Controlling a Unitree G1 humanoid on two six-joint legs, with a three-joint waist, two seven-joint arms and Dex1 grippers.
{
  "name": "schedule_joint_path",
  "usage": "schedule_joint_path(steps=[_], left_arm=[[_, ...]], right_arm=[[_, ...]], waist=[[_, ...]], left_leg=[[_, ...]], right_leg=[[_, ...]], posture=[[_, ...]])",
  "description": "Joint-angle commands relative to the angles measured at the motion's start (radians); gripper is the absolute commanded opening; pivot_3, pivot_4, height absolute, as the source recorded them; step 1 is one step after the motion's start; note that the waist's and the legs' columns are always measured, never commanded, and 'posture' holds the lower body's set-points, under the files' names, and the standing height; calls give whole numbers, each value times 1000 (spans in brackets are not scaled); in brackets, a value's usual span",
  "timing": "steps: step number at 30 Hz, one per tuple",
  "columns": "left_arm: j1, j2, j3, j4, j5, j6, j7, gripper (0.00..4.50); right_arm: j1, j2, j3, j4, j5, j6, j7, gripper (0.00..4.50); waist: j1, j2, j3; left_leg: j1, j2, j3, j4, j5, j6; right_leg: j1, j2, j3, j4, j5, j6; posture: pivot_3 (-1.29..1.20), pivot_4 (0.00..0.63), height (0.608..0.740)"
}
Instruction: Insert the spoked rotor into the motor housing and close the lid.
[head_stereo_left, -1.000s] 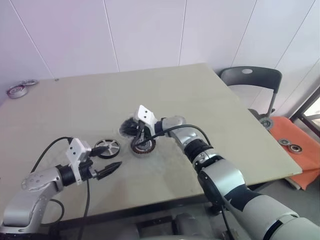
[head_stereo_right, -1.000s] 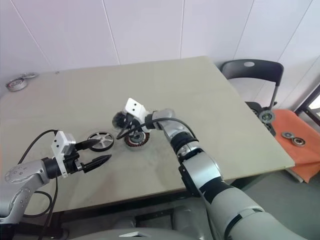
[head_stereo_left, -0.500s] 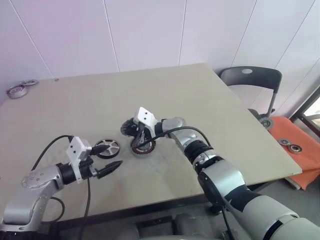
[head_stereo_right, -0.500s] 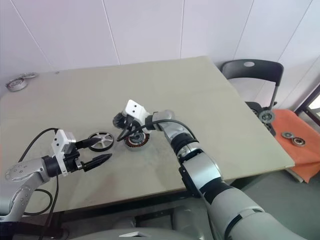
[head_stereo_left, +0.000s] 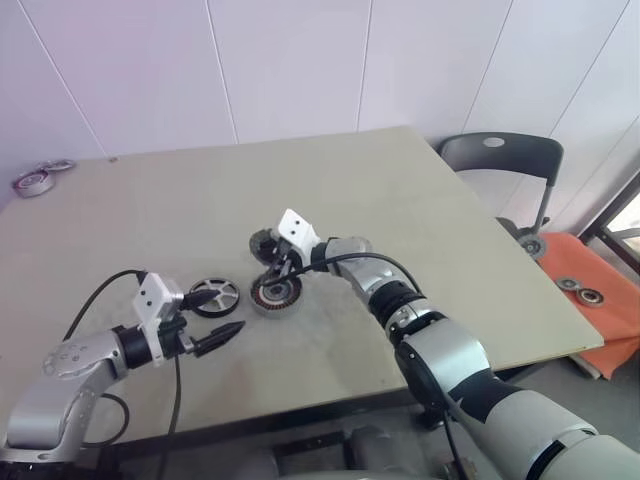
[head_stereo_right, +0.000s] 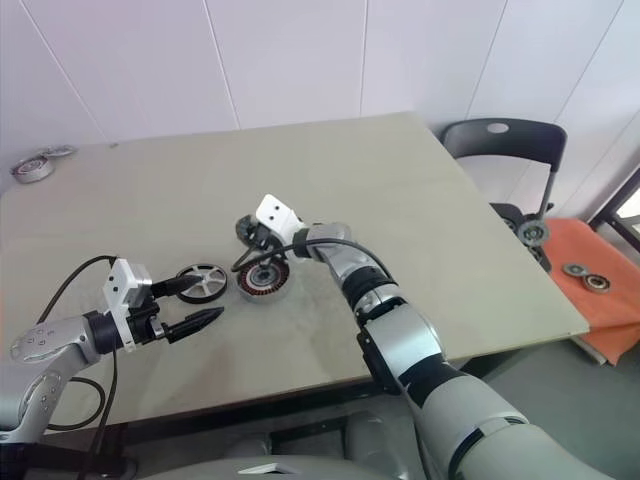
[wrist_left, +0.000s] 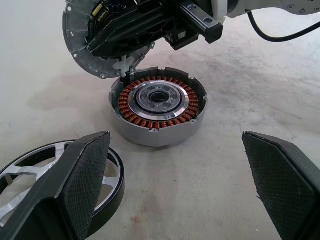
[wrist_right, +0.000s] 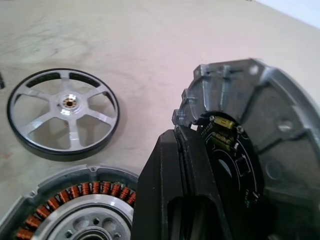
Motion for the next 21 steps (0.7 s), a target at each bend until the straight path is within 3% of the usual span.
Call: schedule_joint_path(steps=[1,5,13,21], left_arm=[[-11,6,11,-9,3,-13,-1,4500],[-26,-21,-24,36,31,-50,1,4500],[-160,-174,-182,155,102,-67,46,4500],[-240,-251,-226,266,149,-97,72,4500]], right_arm=[[-30,9,-11,-18,4,-18,9,30],[-30,9,-12,-18,4,-19,12,30],[-29,11,-13,-17,4,-20,12,30],[-19,8,-13,-27,5,-21,9,30]], waist=[[0,0,0],[0,0,0],[3,-1,0],[1,-1,-1]], left_leg=[[0,0,0,0,0,0],[0,0,0,0,0,0],[0,0,0,1,0,0],[0,0,-1,0,0,0]], right_leg=[[0,0,0,0,0,0],[0,0,0,0,0,0],[1,0,0,0,0,0],[0,0,0,1,0,0]], posture=[[0,0,740],[0,0,740],[0,0,740],[0,0,740]])
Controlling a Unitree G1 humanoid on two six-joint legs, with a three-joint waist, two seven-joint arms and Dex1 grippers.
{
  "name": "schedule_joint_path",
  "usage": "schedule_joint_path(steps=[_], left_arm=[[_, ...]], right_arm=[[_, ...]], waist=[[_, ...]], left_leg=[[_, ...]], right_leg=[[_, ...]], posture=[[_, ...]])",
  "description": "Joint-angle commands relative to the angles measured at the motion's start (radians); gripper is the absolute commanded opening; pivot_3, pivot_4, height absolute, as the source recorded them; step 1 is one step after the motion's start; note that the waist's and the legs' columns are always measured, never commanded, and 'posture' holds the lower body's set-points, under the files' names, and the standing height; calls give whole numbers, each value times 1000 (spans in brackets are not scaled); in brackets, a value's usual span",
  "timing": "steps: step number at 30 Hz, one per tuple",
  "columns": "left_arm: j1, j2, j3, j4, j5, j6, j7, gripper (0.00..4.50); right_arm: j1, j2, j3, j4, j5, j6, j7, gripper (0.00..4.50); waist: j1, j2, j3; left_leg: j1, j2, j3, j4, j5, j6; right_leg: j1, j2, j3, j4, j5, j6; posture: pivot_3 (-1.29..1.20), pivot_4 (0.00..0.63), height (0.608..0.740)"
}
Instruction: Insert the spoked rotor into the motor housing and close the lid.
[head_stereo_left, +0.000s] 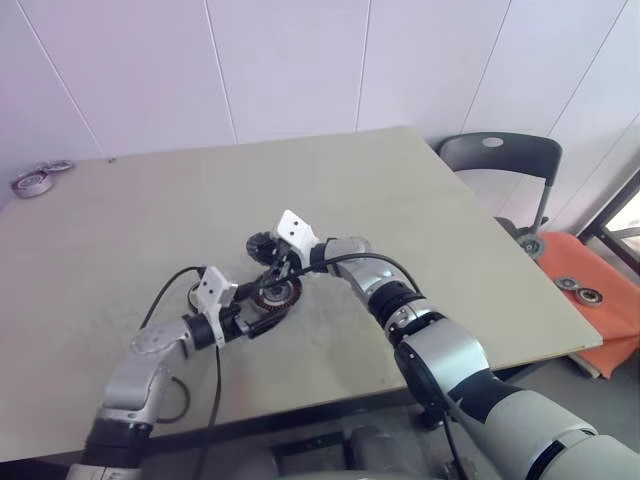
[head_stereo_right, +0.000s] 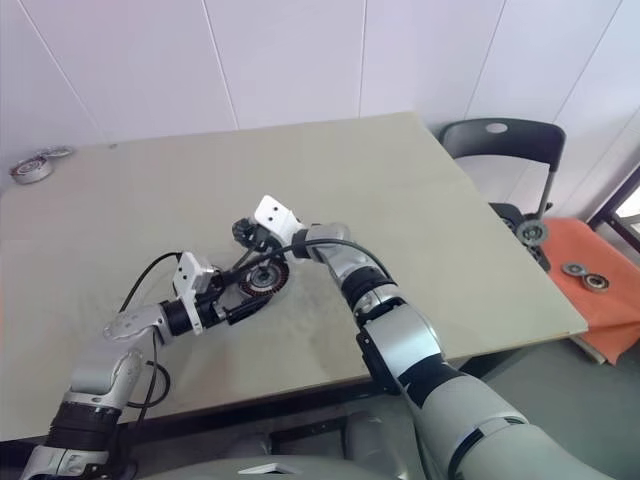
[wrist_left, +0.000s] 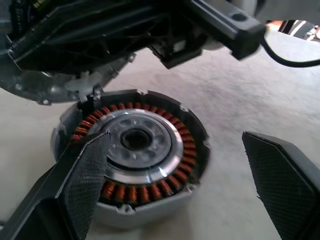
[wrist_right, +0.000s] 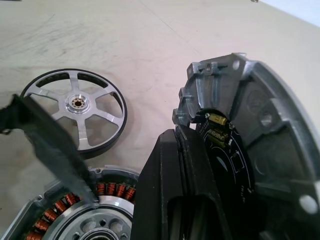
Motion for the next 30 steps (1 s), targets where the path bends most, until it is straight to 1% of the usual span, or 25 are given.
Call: schedule_joint_path(steps=[1,3,7,11,17,30], left_arm=[[-15,2,-27,25,40,-22,6,4500],[-12,16,-46,41,70,-39,-5,4500],[6,39,-55,24,58,-16,-44,4500],[50,94,-76,-36,36,30,-113,4500],[92,161,-89,-52,54,26,-163,4500],[79,146,-67,-50,53,13,-130,4500]], right_arm=[[-19,5,-13,-27,4,-17,-7,30],[-17,4,-13,-28,5,-17,-9,30],[-17,5,-14,-29,5,-17,-11,30],[-21,6,-14,-26,5,-17,-14,30],[-20,9,-13,-26,4,-20,-16,30],[-9,10,-11,-24,0,-21,-30,30]], waist=[[1,0,0],[1,0,0],[1,0,-1],[-1,0,-1],[-2,1,-2],[-1,1,-2]], left_leg=[[0,0,0,0,0,0],[0,0,0,1,0,0],[1,0,0,1,0,0],[1,0,0,0,0,0],[2,0,0,0,0,0],[2,0,0,0,0,0]], right_leg=[[0,0,0,0,0,0],[1,0,0,0,0,0],[2,0,0,0,0,0],[1,0,0,0,0,0],[2,0,0,0,0,0],[2,0,0,0,0,0]], posture=[[0,0,740],[0,0,740],[0,0,740],[0,0,740],[0,0,740],[0,0,740]])
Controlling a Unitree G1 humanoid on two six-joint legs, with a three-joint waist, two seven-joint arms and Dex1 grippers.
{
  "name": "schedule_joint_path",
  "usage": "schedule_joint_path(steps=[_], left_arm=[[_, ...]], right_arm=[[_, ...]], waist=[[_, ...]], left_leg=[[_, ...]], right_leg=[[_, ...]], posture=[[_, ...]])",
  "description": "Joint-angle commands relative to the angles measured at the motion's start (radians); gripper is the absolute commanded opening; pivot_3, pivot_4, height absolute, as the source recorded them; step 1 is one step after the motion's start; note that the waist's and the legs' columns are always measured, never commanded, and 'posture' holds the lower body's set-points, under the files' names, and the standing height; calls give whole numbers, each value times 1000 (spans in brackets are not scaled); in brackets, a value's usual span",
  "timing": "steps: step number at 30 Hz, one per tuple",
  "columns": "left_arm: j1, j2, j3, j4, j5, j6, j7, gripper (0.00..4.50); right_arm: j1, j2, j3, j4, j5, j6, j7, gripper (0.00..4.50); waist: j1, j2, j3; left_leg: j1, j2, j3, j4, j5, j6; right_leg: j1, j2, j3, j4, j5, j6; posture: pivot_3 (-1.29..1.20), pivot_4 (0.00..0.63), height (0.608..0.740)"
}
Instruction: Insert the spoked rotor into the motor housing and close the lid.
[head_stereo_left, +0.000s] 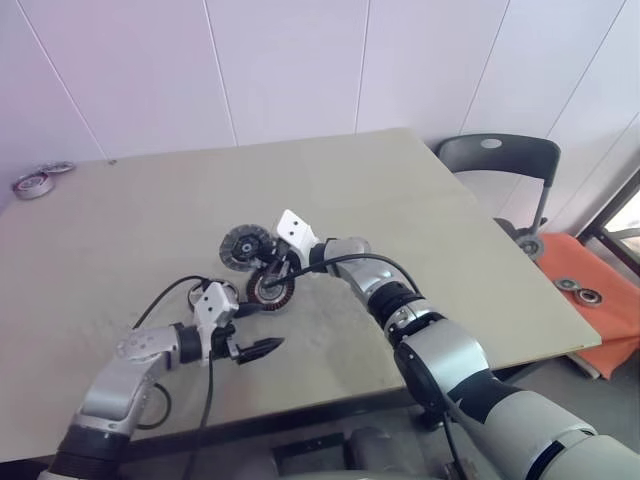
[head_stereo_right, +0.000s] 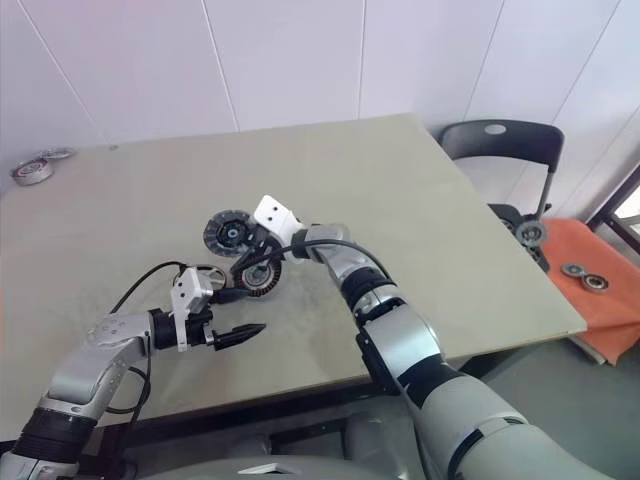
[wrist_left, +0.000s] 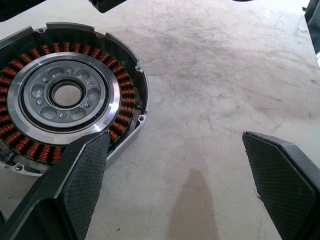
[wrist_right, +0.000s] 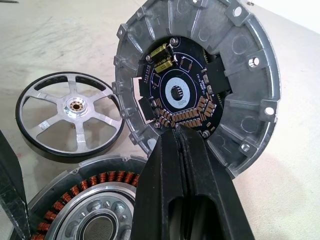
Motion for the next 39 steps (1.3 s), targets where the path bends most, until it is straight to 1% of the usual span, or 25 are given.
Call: schedule_joint_path(steps=[1,5,9,18,33,39], left_arm=[[10,7,-10,21,11,15,3,4500],[15,10,-4,14,7,15,4,4500],[23,10,-2,4,2,17,5,4500],[33,9,1,-17,-9,23,18,4500],[43,10,19,-10,-14,15,28,4500],[43,5,19,-7,-14,10,34,4500]], right_arm=[[-13,6,-10,-24,0,-17,-14,30],[-10,6,-13,-20,-3,-14,-44,30],[-20,7,-16,12,-24,4,-162,30],[-33,5,-25,58,-38,33,-284,30],[-8,4,-18,58,-49,33,-294,30],[-4,6,-22,52,-47,30,-275,30]], waist=[[0,0,0],[0,0,0],[0,0,0],[-1,0,0],[-1,0,0],[-1,0,0]], left_leg=[[0,0,0,0,0,0],[0,0,0,0,0,0],[0,0,0,0,0,0],[0,0,0,0,0,0],[0,0,0,-1,0,0],[0,0,0,-1,0,0]], right_leg=[[0,0,0,0,0,0],[0,0,0,0,0,0],[0,0,0,0,0,0],[0,0,0,0,0,0],[-1,0,0,0,0,0],[-1,0,0,0,0,0]], posture=[[0,0,740],[0,0,740],[0,0,740],[0,0,740],[0,0,740],[0,0,740]])
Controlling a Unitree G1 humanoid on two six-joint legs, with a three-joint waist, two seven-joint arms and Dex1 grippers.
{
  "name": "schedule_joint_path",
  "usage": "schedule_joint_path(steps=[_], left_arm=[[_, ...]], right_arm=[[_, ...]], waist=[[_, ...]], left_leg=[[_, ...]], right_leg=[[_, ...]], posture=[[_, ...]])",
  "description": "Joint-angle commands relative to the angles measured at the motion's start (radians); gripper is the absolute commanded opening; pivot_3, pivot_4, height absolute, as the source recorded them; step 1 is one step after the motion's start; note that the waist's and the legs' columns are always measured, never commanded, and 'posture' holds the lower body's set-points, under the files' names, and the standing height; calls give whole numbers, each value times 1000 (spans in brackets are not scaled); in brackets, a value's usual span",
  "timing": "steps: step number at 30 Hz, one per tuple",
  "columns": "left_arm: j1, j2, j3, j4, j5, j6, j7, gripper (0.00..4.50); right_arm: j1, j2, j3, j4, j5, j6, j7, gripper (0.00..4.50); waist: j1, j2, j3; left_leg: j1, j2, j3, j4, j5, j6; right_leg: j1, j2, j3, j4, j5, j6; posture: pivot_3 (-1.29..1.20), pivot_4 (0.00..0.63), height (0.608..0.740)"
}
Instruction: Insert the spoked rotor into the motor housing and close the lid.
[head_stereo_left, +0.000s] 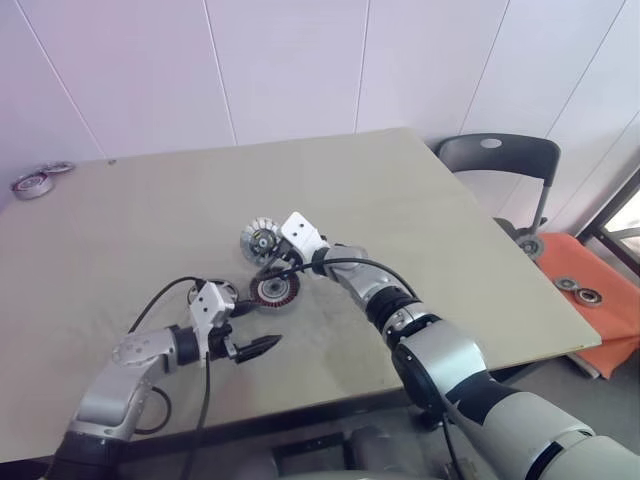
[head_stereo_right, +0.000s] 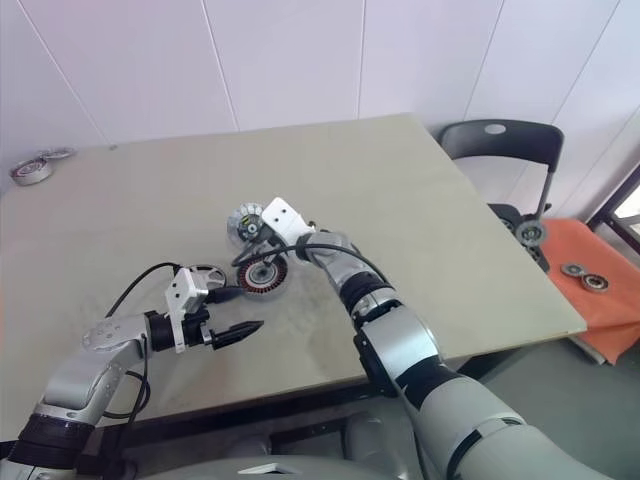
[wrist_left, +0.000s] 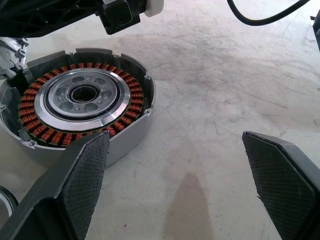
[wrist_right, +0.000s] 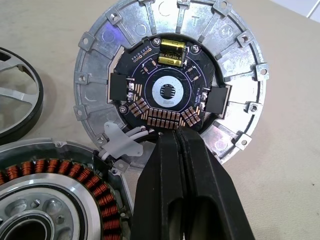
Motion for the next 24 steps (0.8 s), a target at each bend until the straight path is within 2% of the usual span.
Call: schedule_joint_path(steps=[1,7,13,24], left_arm=[[14,5,-5,15,7,14,2,4500],[12,3,-2,17,2,15,2,4500],[5,1,-1,21,2,14,3,4500],[4,2,2,28,2,9,0,4500]], right_arm=[[-6,-4,-19,-18,9,-8,17,30],[-21,5,-70,-44,71,21,123,30],[-58,4,-132,-17,107,122,74,30],[-36,6,-102,-14,57,118,36,30]], waist=[[0,0,0],[0,0,0],[1,0,0],[1,0,0]], left_leg=[[0,0,0,0,0,0],[0,0,0,0,0,0],[0,0,0,0,0,0],[0,0,0,0,0,0]], right_leg=[[0,0,0,0,0,0],[0,0,0,0,0,0],[0,0,0,0,0,0],[0,0,0,0,0,0]], posture=[[0,0,740],[0,0,740],[0,0,740],[0,0,740]])
